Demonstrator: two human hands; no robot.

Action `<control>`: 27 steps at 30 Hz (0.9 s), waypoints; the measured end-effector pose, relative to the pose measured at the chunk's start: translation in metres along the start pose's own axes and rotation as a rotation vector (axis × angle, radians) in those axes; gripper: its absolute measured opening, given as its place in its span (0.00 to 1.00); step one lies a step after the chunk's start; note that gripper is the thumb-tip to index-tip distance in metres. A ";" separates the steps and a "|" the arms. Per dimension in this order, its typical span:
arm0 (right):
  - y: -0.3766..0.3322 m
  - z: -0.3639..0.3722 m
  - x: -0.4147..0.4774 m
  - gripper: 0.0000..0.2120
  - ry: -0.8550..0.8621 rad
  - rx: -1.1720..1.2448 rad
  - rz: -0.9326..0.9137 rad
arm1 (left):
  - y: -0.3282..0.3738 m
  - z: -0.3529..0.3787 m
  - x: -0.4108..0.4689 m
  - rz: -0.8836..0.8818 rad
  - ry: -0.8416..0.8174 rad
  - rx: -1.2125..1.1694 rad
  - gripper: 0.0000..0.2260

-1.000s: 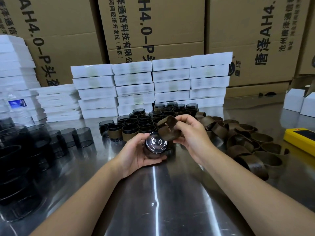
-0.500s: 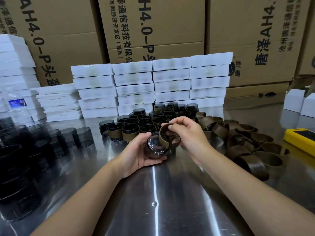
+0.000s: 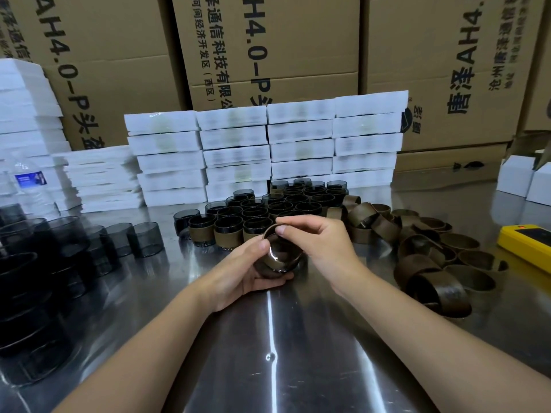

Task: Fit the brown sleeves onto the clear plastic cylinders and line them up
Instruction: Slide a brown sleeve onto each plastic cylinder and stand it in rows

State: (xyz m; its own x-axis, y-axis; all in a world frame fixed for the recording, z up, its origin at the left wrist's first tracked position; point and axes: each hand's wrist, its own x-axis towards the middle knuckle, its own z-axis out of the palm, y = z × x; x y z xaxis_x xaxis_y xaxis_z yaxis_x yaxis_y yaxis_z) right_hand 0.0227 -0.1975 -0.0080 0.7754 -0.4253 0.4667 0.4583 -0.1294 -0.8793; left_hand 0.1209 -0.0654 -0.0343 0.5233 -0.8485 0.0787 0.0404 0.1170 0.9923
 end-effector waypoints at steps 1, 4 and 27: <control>0.000 0.000 0.000 0.08 0.004 -0.009 0.001 | 0.000 0.000 0.000 0.001 0.002 -0.005 0.38; 0.001 0.001 0.000 0.06 0.002 -0.026 0.029 | 0.000 -0.001 0.001 -0.004 0.034 -0.052 0.34; 0.005 -0.014 0.008 0.12 -0.224 -0.021 0.253 | -0.001 -0.005 0.002 0.079 0.200 -0.028 0.20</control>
State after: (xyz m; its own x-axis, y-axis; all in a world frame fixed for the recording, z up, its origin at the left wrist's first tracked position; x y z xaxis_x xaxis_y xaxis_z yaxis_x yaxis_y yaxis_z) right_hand 0.0250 -0.2138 -0.0099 0.9408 -0.2390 0.2403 0.2315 -0.0645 -0.9707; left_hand 0.1267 -0.0646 -0.0353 0.6838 -0.7174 0.1332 0.0144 0.1958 0.9805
